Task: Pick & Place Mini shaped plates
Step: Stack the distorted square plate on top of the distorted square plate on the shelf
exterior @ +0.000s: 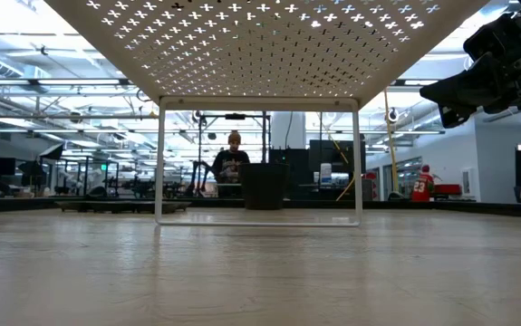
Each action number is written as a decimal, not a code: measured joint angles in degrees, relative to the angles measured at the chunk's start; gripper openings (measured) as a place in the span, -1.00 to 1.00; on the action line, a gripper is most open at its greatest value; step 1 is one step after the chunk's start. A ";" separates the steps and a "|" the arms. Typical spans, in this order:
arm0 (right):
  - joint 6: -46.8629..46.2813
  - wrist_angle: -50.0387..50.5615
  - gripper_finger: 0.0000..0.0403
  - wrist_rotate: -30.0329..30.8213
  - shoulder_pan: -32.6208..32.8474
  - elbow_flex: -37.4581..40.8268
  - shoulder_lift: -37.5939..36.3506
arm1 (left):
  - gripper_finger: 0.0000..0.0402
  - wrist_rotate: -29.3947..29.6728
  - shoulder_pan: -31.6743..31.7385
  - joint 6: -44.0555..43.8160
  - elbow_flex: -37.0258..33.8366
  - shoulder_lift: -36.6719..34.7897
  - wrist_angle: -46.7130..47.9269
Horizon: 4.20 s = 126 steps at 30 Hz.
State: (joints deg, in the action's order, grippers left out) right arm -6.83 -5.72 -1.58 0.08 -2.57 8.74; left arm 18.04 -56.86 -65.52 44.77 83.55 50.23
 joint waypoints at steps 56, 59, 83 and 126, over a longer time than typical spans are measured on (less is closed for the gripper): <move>0.00 0.00 -1.00 -0.01 0.01 0.00 0.01 | -0.41 -7.90 5.90 8.28 -4.98 0.00 -6.39; 0.01 0.00 -1.00 0.00 0.00 0.00 -0.01 | -0.42 -8.02 5.90 8.29 -4.14 0.00 -5.03; 0.00 0.00 -1.00 0.01 0.01 0.00 -0.01 | -0.42 -10.74 5.90 9.55 -3.41 0.00 -3.31; 0.00 0.00 -1.00 0.01 0.00 0.00 0.00 | -0.95 -9.39 7.39 11.42 -0.63 -0.09 2.19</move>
State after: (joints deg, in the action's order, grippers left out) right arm -6.83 -5.71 -1.57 0.08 -2.57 8.73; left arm 8.65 -49.47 -54.09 44.14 83.46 52.42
